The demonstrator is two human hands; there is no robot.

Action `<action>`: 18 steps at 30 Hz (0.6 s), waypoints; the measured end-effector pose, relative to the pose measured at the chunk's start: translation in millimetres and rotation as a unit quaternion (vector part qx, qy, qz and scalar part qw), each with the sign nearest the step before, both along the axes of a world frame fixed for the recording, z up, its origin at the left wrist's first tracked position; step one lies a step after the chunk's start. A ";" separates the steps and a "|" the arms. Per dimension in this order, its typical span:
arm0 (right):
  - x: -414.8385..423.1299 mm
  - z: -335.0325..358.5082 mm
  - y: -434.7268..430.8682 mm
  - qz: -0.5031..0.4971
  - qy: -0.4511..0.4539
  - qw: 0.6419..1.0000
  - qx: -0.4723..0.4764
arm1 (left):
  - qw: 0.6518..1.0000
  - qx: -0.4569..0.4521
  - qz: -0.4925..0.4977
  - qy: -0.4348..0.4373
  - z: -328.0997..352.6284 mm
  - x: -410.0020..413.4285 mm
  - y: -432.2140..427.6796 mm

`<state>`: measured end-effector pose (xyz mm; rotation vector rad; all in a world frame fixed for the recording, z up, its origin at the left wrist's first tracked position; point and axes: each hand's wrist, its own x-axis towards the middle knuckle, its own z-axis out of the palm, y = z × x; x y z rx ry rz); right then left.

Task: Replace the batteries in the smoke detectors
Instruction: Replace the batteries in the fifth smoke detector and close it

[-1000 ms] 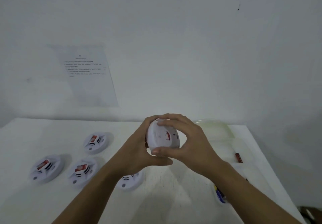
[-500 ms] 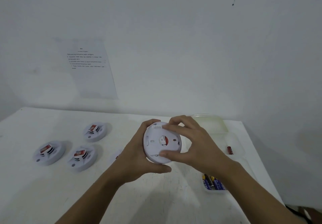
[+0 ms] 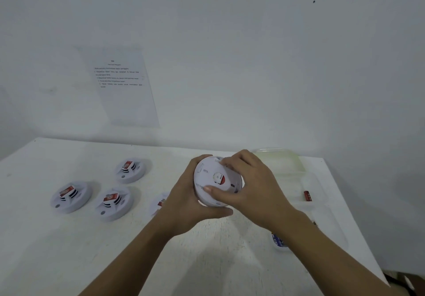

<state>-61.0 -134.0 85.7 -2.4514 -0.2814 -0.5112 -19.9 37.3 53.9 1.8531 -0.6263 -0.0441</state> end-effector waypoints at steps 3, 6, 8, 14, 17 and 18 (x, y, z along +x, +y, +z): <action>4.3 -1.1 5.2 0.001 0.036 0.998 0.056 | 1.000 0.012 0.003 0.001 -2.7 6.8 1.7; 9.0 -1.7 4.2 0.013 0.061 0.995 0.083 | 0.999 0.032 -0.010 -0.007 -1.0 9.6 8.7; 11.5 -2.5 4.0 0.014 0.074 0.994 0.076 | 0.999 0.032 -0.019 -0.005 -1.6 10.5 10.0; 17.9 -2.7 6.9 -0.002 0.059 0.996 0.063 | 0.999 0.048 -0.003 -0.020 -3.8 14.9 8.8; 19.8 -4.5 8.9 -0.012 0.058 0.997 0.059 | 0.998 0.059 -0.013 -0.036 -2.4 19.3 10.6; 20.6 -5.8 9.1 -0.018 0.056 0.997 0.059 | 0.997 0.062 -0.019 -0.043 -0.6 20.3 11.2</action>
